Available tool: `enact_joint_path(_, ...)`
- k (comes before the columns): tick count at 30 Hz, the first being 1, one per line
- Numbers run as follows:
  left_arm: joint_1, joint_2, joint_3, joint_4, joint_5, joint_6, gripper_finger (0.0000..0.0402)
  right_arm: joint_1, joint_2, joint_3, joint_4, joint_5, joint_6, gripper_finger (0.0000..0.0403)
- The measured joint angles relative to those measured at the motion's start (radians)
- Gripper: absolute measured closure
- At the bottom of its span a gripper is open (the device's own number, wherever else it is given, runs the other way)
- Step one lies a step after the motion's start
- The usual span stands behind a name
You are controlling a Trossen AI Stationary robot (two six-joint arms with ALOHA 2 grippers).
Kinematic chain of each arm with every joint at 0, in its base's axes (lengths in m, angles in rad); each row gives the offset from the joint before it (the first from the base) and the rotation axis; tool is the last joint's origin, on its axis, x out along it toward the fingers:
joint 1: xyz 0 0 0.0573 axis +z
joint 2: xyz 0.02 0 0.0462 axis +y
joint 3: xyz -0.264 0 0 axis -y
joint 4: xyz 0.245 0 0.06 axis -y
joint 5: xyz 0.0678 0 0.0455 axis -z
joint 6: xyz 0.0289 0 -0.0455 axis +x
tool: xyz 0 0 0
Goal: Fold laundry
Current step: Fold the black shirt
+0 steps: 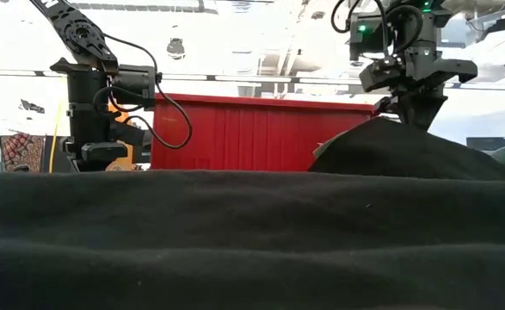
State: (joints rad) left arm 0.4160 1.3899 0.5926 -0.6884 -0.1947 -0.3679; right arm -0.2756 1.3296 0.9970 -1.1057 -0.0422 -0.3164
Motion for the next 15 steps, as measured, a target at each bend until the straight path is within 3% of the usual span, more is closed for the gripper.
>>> enact_joint_path(2,0.000,0.000,0.000,0.000,0.000,0.000,0.0401,0.000,-0.008,0.000,-0.007,-0.001,0.001,0.0385)
enact_joint_path(8,0.000,-0.050,0.004,-0.003,0.028,-0.002,0.0401,0.000,-0.063,0.027,-0.056,-0.009,0.047,0.0372)
enact_joint_path(15,-0.001,-0.244,0.085,-0.017,0.100,0.010,0.0401,-0.001,-0.127,0.141,-0.144,-0.007,0.141,0.0388)
